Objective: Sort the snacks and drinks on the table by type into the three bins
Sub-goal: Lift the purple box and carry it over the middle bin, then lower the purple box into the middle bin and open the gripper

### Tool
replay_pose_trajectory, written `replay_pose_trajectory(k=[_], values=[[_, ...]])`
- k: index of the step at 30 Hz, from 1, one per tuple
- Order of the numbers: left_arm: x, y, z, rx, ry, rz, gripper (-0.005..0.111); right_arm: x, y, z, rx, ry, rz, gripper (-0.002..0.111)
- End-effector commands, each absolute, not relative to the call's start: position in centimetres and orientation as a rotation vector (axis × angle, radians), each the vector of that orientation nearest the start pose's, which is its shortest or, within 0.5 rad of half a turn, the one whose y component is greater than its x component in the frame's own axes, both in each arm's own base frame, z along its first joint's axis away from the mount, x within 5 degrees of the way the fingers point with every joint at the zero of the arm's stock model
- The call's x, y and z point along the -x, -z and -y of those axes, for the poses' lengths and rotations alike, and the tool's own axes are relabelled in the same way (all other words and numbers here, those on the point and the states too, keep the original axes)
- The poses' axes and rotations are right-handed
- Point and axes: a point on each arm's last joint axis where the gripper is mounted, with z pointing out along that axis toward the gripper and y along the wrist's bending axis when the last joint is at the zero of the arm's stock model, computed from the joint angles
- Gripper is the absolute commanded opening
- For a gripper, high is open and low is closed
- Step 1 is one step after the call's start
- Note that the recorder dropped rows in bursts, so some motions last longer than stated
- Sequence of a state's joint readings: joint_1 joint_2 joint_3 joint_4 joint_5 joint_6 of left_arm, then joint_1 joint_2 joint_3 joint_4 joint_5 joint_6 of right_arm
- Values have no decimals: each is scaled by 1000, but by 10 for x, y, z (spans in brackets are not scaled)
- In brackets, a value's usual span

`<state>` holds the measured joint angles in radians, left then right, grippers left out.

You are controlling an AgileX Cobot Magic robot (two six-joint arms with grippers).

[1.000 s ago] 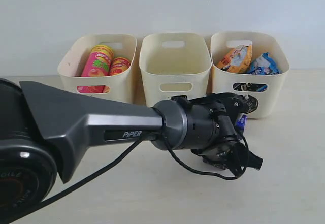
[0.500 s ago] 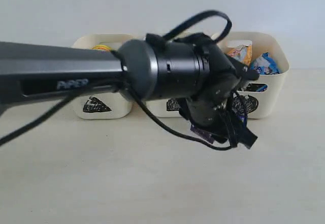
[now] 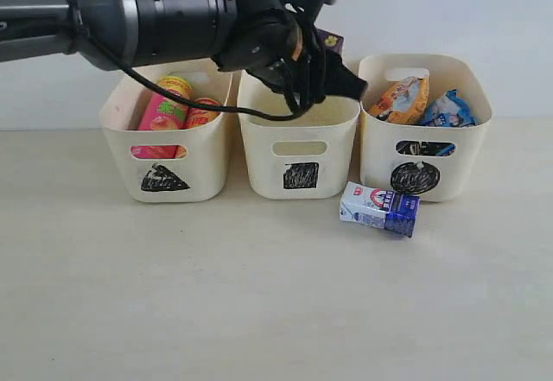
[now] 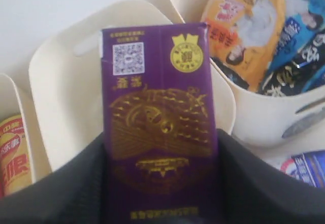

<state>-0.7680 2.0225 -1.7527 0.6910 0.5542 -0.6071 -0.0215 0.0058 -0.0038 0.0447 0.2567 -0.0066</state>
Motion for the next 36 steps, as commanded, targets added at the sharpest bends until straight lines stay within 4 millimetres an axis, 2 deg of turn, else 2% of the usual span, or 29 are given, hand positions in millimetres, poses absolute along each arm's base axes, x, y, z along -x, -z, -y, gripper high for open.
replay_pose_trajectory(k=[1, 5, 10, 13, 17, 21, 27, 29, 32, 36], values=[[-386, -290, 296, -540, 151, -2009, 4, -55, -191, 0, -41, -20, -1727, 0], [-400, -276, 290, -520, 171, -2016, 4, -55, -191, 0, -41, -20, -1727, 0], [-408, -258, 294, -536, 207, -2009, 4, -55, -191, 0, -41, -20, -1727, 0], [-413, -239, 298, -528, 223, -2040, 4, -55, -191, 0, -41, -20, -1727, 0], [-418, -228, 297, -519, 227, -2056, 6, -55, -191, 0, -41, -20, -1727, 0], [-419, -220, 297, -512, 226, -2072, 25, -55, -191, 0, -41, -20, -1727, 0], [-420, -222, 302, -532, 279, -2026, 68, -55, -191, 0, -41, -20, -1727, 0], [-420, -222, 303, -534, 286, -2020, 79, -55, -191, 0, -41, -20, -1727, 0], [-420, -222, 302, -533, 284, -2022, 86, -55, -191, 0, -41, -20, -1727, 0], [-420, -222, 302, -533, 283, -2023, 86, -55, -191, 0, -41, -20, -1727, 0]])
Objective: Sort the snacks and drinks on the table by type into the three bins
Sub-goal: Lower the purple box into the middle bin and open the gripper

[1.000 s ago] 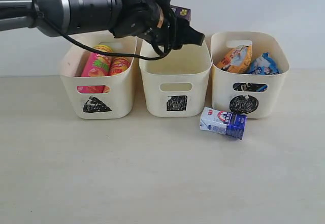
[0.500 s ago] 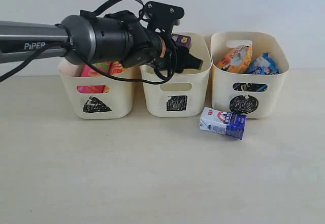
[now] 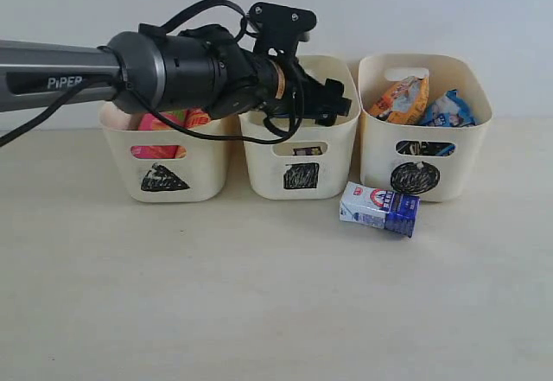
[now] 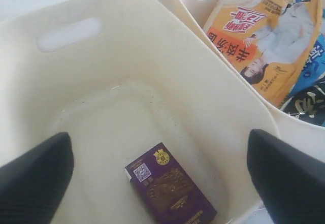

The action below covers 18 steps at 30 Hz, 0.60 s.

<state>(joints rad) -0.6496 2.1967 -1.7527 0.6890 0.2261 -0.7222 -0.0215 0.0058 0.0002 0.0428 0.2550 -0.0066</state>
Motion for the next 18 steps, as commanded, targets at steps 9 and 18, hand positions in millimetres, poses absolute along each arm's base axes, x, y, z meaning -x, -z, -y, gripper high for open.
replay_pose_trajectory(k=[9, 18], values=[[-412, -252, 292, -541, 186, -2018, 82, -55, -191, 0, -41, -20, -1727, 0], [-386, -276, 281, -720, -106, -2103, 31, -55, -191, 0, -41, -20, -1727, 0]])
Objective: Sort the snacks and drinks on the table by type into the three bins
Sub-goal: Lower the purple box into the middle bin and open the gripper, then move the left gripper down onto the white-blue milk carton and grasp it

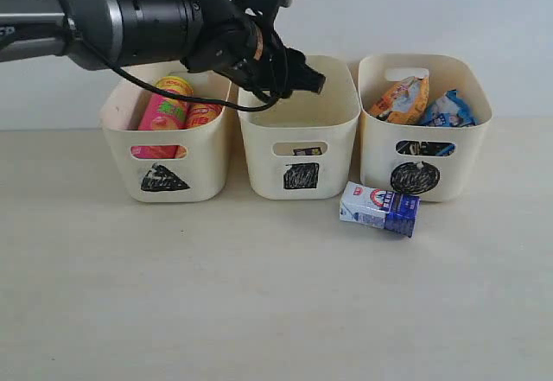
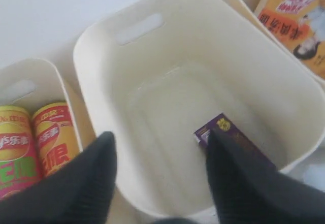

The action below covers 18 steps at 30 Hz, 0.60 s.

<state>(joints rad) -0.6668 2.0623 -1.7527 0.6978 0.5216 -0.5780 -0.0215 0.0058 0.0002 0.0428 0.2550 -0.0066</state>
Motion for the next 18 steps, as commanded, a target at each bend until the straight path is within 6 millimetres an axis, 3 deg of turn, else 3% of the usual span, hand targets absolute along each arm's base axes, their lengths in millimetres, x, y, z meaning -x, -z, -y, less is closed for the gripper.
replay_pose_trajectory(k=[1, 5, 12, 18], values=[[-382, -277, 284, -773, -122, -2099, 24, -55, -191, 0, -41, -20, -1727, 0], [-365, -279, 298, -965, -125, -2074, 4, -55, -191, 0, -41, -20, -1727, 0], [-327, -288, 331, -1263, -40, -1955, 4, -55, -191, 0, -41, -20, -1727, 0], [-307, -277, 344, -1597, -8, -1847, 4, -55, -191, 0, -41, -20, -1727, 0]])
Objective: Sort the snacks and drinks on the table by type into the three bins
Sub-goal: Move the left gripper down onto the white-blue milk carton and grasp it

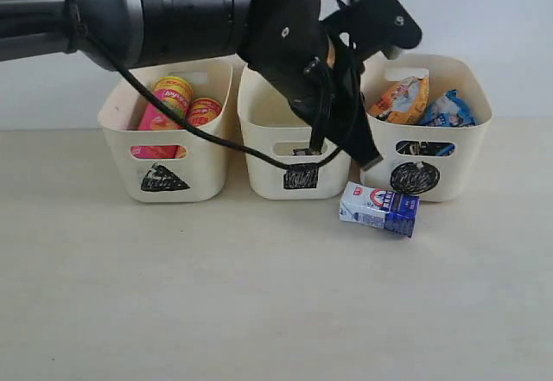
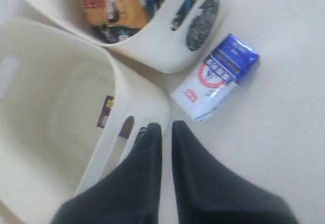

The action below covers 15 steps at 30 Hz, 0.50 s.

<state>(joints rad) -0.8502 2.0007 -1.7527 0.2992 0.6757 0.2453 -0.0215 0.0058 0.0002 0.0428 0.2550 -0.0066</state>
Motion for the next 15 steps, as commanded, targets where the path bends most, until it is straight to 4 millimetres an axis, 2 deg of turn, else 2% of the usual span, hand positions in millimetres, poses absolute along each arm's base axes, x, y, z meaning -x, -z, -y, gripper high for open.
replay_pose_trajectory(k=[1, 3, 10, 11, 13, 14, 15], values=[[-306, -275, 345, -1663, -16, -1814, 4, -55, -191, 0, -41, -20, -1727, 0], [-304, -264, 347, -1814, -25, -1752, 4, -55, -191, 0, -41, -20, -1727, 0], [-306, -233, 356, -2102, -61, -1518, 7, -55, -191, 0, -41, -20, -1727, 0], [-308, -221, 359, -2172, -87, -1446, 18, -55, -191, 0, -44, -24, -1727, 0], [-312, -206, 364, -2164, -90, -1436, 49, -55, -191, 0, -44, -24, -1727, 0], [-317, -199, 369, -2113, -86, -1440, 75, -55, -191, 0, -44, -24, -1727, 0], [-319, -195, 372, -2080, -82, -1442, 85, -55, -191, 0, -44, -24, -1727, 0]])
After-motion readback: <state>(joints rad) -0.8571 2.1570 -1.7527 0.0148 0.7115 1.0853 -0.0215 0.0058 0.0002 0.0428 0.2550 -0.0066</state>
